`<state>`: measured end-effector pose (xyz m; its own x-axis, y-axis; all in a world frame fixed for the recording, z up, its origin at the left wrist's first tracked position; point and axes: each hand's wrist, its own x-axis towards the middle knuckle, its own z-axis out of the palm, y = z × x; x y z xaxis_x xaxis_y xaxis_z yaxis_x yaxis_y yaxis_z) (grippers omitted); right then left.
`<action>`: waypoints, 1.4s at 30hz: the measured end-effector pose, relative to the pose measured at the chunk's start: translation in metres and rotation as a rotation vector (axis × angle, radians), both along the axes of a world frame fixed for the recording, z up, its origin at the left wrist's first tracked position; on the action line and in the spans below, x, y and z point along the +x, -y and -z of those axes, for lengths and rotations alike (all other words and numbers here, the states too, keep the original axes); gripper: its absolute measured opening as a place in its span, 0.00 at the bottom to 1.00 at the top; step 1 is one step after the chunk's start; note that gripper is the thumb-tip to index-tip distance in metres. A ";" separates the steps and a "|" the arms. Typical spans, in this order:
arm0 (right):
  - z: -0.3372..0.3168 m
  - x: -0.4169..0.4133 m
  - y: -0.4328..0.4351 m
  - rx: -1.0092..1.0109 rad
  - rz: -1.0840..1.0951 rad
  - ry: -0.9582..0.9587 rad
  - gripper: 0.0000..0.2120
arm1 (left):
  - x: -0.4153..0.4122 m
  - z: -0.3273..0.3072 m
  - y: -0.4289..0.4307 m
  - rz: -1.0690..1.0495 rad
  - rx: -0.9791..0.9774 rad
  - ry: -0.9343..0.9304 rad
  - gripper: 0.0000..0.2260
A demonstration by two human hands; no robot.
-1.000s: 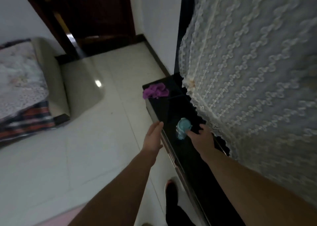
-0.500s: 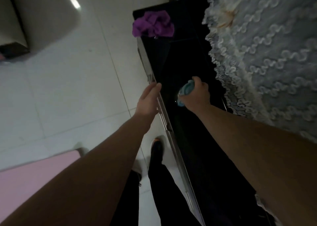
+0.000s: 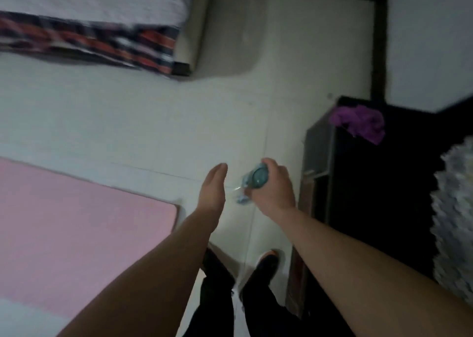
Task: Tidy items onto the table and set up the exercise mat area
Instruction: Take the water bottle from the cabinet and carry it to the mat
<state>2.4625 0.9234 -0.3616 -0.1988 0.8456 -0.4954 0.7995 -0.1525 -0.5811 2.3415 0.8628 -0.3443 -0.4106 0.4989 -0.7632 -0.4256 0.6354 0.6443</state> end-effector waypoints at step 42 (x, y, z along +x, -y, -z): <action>-0.187 -0.666 -0.023 0.248 -1.426 -0.193 0.38 | -0.494 -0.157 0.078 -1.387 0.206 -0.250 0.23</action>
<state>1.7966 0.9465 -0.1744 -0.9691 -0.0639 -0.2383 0.0913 0.8044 -0.5871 1.8479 0.7849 -0.1870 -0.7615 -0.3207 -0.5632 -0.4786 -0.3076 0.8224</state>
